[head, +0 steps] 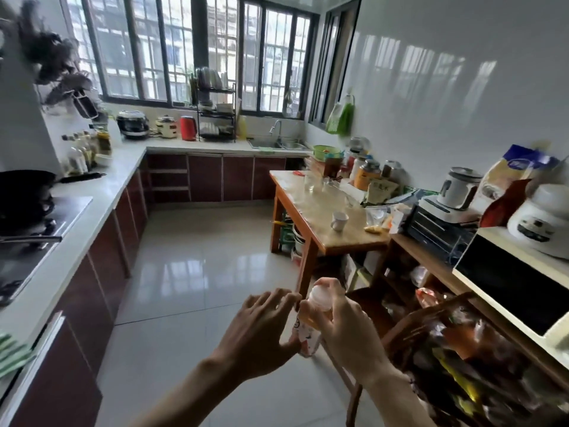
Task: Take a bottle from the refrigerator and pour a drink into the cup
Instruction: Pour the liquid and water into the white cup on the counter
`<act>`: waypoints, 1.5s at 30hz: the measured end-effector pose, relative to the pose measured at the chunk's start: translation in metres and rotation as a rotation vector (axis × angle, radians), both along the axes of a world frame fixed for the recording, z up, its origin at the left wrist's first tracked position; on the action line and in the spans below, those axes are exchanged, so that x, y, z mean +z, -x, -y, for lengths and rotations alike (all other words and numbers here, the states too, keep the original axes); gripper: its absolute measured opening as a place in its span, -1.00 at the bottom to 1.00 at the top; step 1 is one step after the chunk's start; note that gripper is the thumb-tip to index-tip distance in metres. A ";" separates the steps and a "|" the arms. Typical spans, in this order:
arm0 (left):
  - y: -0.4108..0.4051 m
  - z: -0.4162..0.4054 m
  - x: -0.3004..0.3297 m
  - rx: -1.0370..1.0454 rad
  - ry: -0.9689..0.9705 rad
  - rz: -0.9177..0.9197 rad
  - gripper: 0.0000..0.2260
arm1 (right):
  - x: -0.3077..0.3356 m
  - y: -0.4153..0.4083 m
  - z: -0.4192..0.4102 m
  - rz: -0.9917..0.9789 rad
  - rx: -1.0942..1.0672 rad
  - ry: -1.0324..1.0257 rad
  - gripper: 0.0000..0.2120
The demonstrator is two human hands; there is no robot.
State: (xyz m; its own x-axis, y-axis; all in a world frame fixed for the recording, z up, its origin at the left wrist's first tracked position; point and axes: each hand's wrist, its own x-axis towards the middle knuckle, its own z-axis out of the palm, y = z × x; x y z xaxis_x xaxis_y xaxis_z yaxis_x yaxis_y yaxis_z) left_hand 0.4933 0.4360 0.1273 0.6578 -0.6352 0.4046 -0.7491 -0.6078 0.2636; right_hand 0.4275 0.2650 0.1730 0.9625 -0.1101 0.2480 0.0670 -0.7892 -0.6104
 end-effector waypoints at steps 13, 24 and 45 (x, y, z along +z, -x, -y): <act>-0.177 0.026 -0.058 0.221 0.160 -0.354 -0.44 | -0.063 -0.220 0.015 -0.035 0.194 -0.193 -0.55; -0.360 0.107 -0.064 0.270 0.444 -0.490 -0.48 | -0.071 -0.388 0.167 -0.197 0.161 -0.244 -0.09; -0.712 0.235 -0.116 0.033 0.427 -0.733 -0.46 | -0.188 -0.665 0.372 -0.457 -0.661 -0.416 -0.34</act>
State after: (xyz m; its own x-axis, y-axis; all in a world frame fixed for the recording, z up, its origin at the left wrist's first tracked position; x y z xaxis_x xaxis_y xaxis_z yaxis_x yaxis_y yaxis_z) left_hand 1.2055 0.2008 0.0117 0.8629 -0.5006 0.0695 -0.2828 -0.3643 0.8873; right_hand 1.0926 -0.1068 -0.0146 0.6662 -0.6707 -0.3262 -0.6407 -0.2908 -0.7106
